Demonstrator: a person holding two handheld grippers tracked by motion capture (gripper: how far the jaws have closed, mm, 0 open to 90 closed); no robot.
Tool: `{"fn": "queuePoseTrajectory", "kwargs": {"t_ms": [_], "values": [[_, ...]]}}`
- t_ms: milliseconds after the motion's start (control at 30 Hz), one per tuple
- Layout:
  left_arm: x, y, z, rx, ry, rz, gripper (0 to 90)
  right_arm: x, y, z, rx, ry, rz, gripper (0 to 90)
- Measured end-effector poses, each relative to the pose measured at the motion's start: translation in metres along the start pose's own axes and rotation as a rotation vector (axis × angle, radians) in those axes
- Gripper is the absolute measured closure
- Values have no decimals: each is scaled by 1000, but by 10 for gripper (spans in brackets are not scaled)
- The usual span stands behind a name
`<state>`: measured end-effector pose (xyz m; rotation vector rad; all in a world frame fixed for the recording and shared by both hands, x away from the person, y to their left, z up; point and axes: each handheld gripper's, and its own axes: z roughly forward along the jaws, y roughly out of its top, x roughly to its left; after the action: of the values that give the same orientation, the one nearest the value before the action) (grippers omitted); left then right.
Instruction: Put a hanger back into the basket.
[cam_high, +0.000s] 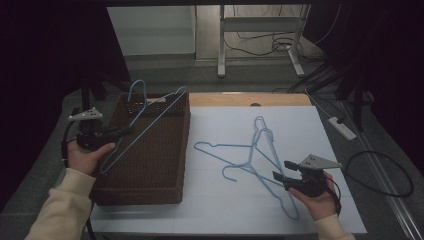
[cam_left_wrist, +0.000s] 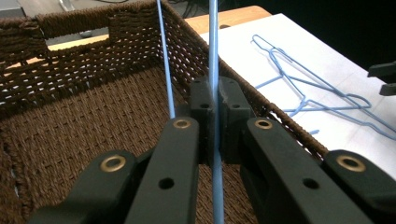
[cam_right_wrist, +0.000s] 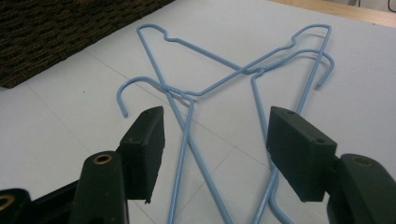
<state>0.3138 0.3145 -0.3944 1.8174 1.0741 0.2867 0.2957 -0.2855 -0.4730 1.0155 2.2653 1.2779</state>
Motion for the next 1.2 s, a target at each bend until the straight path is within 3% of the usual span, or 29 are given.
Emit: {"fn": "queuePoseTrajectory", "kwargs": {"t_ms": [300,567,833,1067,1200], "values": [[4,-8,-2,20,-4,0,863,1,0,1,2,0,0,381],[10,-11,16,86,-9,-12,863,1,0,2,8,1,-2,380],[16,-18,12,100,-10,-29,863,1,0,1,7,2,-2,380],[21,-24,26,162,-22,-35,863,1,0,3,11,2,-5,379],[24,-25,35,193,-7,-31,863,1,0,3,14,1,-3,379]]}}
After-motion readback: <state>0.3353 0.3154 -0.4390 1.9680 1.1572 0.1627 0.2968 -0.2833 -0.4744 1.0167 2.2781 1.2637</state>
